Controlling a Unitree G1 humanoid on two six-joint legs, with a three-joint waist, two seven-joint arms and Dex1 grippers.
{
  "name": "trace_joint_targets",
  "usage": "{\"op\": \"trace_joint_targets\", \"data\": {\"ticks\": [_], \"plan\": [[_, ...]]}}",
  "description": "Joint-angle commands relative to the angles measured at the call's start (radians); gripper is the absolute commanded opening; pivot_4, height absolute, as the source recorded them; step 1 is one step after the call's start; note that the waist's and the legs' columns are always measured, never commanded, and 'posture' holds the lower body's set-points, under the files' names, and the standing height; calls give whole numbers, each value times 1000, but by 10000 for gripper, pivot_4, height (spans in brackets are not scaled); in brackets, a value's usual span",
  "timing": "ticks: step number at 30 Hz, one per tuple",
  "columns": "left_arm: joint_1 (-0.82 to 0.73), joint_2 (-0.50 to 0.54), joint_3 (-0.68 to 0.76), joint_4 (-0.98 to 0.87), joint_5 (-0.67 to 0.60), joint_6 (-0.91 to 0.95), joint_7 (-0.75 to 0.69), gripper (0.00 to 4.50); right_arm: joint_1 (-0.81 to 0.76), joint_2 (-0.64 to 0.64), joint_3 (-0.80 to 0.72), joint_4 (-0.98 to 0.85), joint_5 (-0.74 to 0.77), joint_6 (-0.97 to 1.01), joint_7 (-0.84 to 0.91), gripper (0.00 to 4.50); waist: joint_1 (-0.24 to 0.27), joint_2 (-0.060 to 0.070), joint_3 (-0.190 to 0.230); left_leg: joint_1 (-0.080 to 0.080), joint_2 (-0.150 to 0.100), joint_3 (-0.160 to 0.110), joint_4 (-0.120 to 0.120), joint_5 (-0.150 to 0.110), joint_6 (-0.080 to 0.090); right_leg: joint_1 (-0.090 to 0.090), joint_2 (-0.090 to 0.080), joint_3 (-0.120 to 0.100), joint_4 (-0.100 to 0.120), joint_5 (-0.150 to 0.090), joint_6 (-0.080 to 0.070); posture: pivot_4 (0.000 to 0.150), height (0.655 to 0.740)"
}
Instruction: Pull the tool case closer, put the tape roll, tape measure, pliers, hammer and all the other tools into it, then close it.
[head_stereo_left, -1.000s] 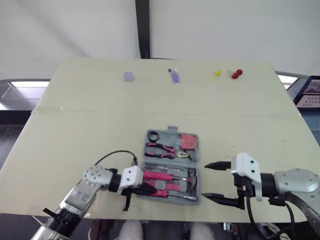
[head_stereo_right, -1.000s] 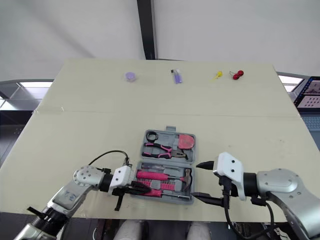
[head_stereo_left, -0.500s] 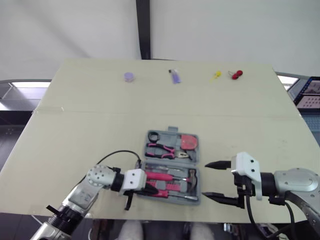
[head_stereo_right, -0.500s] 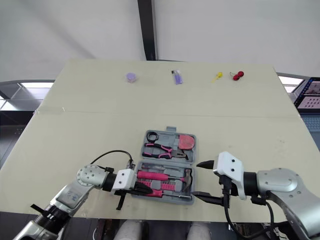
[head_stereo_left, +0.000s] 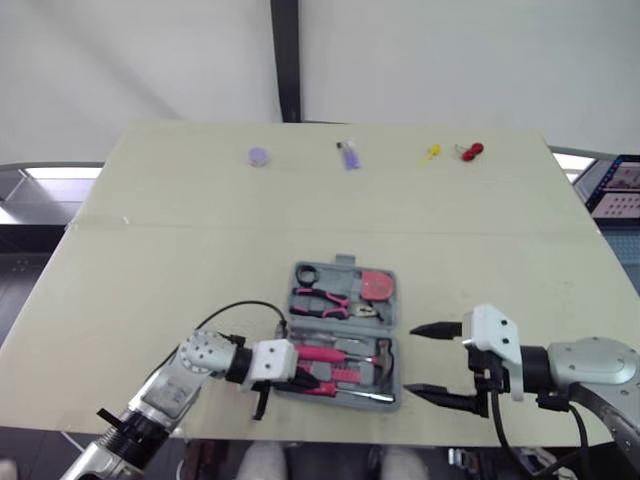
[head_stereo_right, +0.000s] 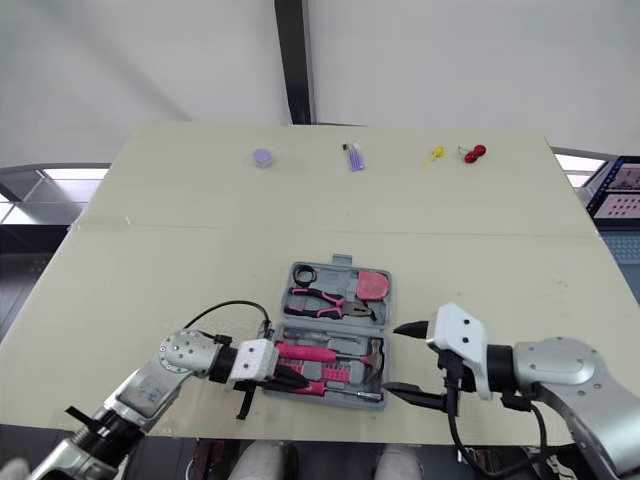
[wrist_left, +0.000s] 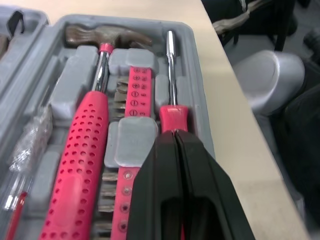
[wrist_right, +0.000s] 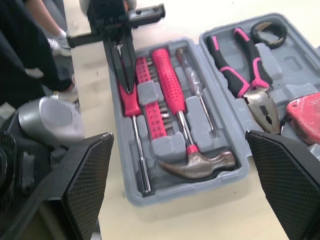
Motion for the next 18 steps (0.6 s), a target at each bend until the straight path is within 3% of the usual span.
{"op": "trace_joint_targets", "data": {"ticks": [1, 7, 18], "plan": [[14, 30, 82, -99, -94, 166, 18, 13658, -6, 33, -73, 39, 51, 16, -28, 45000, -2, 0, 2, 0, 0, 0, 0, 0, 0, 0, 0, 0, 0, 0, 0, 1500, 7400], [18, 77, 340, -173, -187, 315, 151, 44471, 49, 91, -162, 216, 18, -36, -36, 45000, 3, -2, 4, -1, 0, 0, 1, 0, 0, 0, 0, 0, 0, 0, 0, 1500, 7400], [230, 94, 824, -21, -190, 261, 376, 44471, -31, 205, -263, 649, -123, -295, -137, 45000, -30, 0, 5, 0, 0, 1, -6, 0, -1, -2, 0, 0, 0, 0, 0, 1500, 7400]]}}
